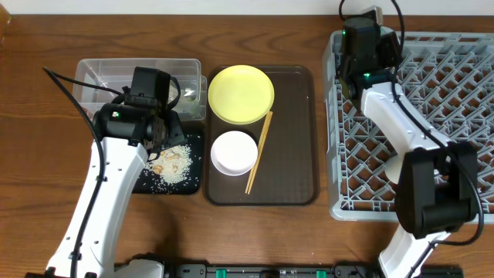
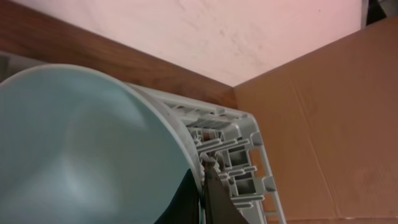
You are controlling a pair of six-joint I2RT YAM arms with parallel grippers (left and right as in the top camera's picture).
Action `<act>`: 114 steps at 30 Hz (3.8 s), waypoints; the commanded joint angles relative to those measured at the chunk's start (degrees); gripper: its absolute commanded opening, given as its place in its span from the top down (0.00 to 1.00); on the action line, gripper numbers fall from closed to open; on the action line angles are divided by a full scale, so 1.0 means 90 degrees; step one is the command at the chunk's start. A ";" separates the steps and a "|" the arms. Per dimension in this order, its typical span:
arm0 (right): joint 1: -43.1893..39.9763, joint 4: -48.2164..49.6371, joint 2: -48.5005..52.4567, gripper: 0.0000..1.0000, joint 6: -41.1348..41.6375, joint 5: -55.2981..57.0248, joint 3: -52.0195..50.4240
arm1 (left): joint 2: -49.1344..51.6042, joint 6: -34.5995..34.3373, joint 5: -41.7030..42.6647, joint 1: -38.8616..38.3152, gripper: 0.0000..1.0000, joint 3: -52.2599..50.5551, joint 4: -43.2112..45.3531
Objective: Sort waste into correct bins and load items into the dishwasher rack
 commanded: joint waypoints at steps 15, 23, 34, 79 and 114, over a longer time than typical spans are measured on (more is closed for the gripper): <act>0.0469 -0.0117 0.0250 0.99 0.0219 0.0486 0.0053 | -0.0046 -0.0032 -0.0126 0.0034 0.37 0.0056 -0.0012; 0.0508 -0.0602 0.0245 0.99 0.1095 0.1010 0.0053 | -0.0046 -0.0032 -0.0126 0.0034 0.37 0.0056 -0.0012; 0.0362 0.0537 0.0260 0.99 0.0039 0.1498 0.0051 | -0.0046 -0.0032 -0.0126 0.0034 0.37 0.0056 -0.0010; 0.1273 -0.3354 -0.0719 0.54 0.3514 -0.2042 0.0049 | -0.0046 -0.0007 -0.0134 0.0034 0.29 0.0056 -0.0063; 0.2985 -0.4056 0.0546 0.90 0.5115 -0.6448 0.0010 | -0.0053 -0.0321 -0.0957 0.0848 0.25 0.0056 -0.0534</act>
